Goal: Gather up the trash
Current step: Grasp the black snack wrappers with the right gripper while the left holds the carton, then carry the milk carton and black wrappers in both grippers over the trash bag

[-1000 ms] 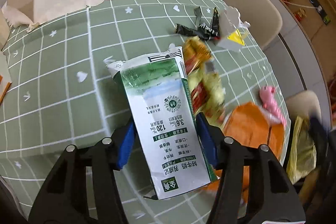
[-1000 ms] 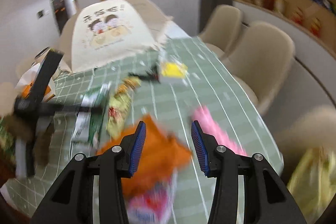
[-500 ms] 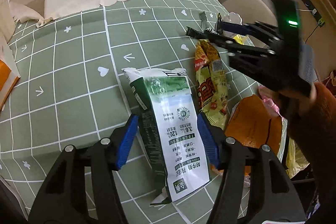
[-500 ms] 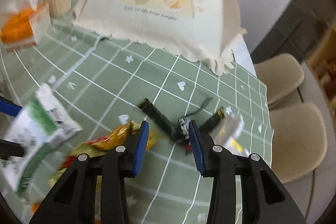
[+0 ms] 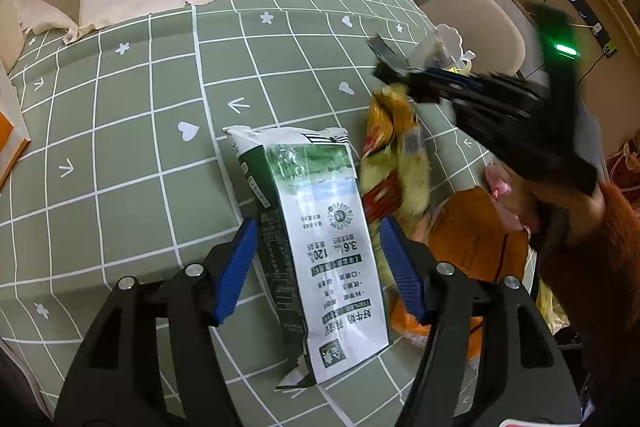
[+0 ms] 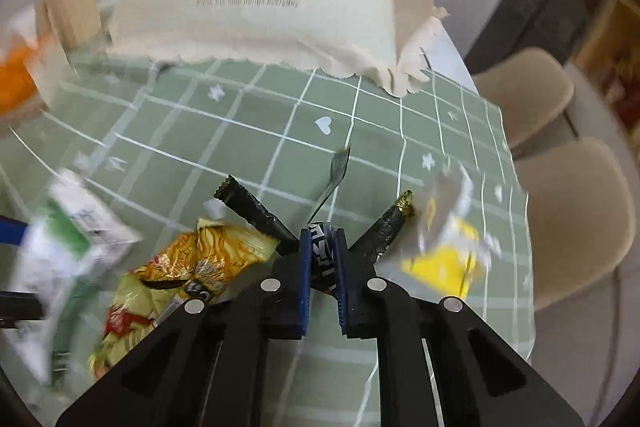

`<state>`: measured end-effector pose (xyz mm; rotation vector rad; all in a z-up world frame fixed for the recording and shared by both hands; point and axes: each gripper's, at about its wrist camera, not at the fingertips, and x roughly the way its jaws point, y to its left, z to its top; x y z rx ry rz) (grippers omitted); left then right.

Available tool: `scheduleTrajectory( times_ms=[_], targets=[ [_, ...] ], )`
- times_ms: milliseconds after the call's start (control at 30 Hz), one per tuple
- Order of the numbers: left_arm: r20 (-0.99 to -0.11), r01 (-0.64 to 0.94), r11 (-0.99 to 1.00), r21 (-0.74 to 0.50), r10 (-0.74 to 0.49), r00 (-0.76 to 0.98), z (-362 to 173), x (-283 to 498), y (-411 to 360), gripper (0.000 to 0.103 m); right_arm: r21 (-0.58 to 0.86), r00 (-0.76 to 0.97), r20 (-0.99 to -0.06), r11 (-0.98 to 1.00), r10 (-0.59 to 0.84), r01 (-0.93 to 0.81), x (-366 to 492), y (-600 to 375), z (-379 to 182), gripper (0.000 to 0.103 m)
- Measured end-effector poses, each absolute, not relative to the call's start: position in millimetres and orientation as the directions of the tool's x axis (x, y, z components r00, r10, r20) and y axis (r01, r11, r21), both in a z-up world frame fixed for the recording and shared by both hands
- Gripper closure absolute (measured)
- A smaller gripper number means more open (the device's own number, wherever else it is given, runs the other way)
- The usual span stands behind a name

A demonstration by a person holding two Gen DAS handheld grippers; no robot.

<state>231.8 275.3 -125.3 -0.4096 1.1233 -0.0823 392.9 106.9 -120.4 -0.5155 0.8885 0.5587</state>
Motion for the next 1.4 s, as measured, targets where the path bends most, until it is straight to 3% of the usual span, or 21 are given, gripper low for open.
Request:
scheduleTrajectory(
  times_ms=[467,733,1133,1400],
  targets=[
    [-0.897,-0.183,0.935,-0.304,-0.217,0.384,-145,237,259,0.043,0.024,0.591,-0.761,0.922,0.268,-0.387,251,12,-66,0.091],
    [-0.855,-0.092,0.950,-0.297,-0.222,0.468,-87,207,237,0.044,0.051,0.662,-0.705,0.948,0.256,-0.313,181,-42,-36,0.091],
    [-0.742,0.177,0.948,-0.266,-0.318,0.590,27,175,101,0.043,-0.016,0.787,-0.579,0.961,0.216,-0.275,124,-140,33,0.091],
    [-0.733,0.304,0.920,-0.247,-0.382,0.562,42,180,-35,0.043,-0.024,0.844,-0.517,0.983,0.145,-0.183,99,-254,53,0.091]
  ],
)
